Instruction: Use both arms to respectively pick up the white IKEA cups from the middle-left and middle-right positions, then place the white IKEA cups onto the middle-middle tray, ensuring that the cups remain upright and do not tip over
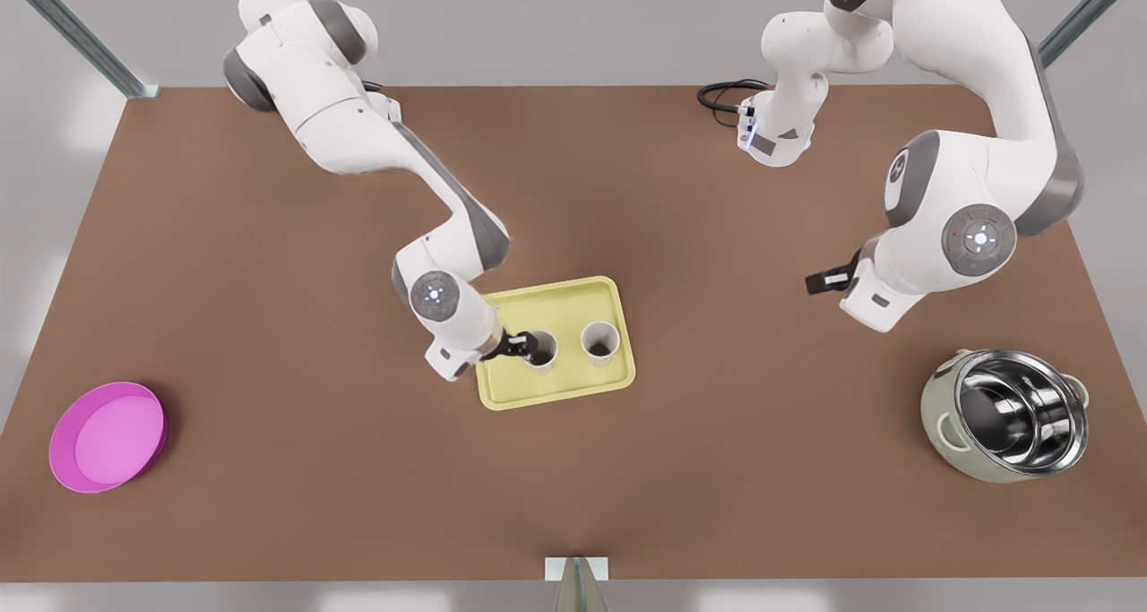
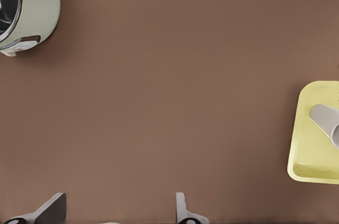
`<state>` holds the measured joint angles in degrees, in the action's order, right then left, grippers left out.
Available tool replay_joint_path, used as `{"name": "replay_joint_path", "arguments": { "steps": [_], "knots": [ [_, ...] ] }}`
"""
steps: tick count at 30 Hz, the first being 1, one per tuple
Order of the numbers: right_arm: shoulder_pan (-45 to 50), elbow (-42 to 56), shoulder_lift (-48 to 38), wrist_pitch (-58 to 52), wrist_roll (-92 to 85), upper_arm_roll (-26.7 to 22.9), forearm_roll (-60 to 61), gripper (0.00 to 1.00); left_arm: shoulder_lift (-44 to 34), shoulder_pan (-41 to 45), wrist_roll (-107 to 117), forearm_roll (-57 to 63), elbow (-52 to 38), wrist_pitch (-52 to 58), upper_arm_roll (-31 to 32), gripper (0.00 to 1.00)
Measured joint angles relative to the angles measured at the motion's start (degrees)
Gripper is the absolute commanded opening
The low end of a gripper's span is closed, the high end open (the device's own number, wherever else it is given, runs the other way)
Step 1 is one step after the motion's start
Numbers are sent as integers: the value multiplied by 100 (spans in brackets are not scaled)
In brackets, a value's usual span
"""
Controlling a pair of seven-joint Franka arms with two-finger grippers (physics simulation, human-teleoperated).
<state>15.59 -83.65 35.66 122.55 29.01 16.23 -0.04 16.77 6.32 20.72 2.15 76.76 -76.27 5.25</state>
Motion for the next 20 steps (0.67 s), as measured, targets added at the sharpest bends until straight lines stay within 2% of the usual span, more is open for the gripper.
{"name": "replay_joint_path", "arguments": {
  "steps": [2,4,6,7,9,12,15,20],
  "knots": [
    [-858,157,-36,-593,-200,-41,-27,100,1,1,-209,-14,1,12,1,100],
    [-1442,494,188,-1102,-507,-497,-337,100,10,-8,-396,-30,7,16,1,100],
    [-1575,642,-320,-1470,-847,-977,-622,100,29,-15,-563,-36,8,20,1,100],
    [-1649,358,-930,-1613,-1002,-1062,-705,100,32,-13,-641,-38,7,21,1,100],
    [-1760,-409,-2055,-1873,-1287,-1137,-766,100,38,-20,-783,-38,8,23,1,100],
    [-1794,-1033,-2930,-2260,-1658,-1185,-715,100,43,-29,-970,-50,8,23,-1,100],
    [-1770,-1270,-3142,-2509,-1966,-1212,-574,100,43,-33,-1127,-50,7,9,-2,100],
    [-1716,-773,-3170,-2823,-2346,-1300,-455,100,119,-34,-1336,-53,6,-32,-7,100]
  ]
}}
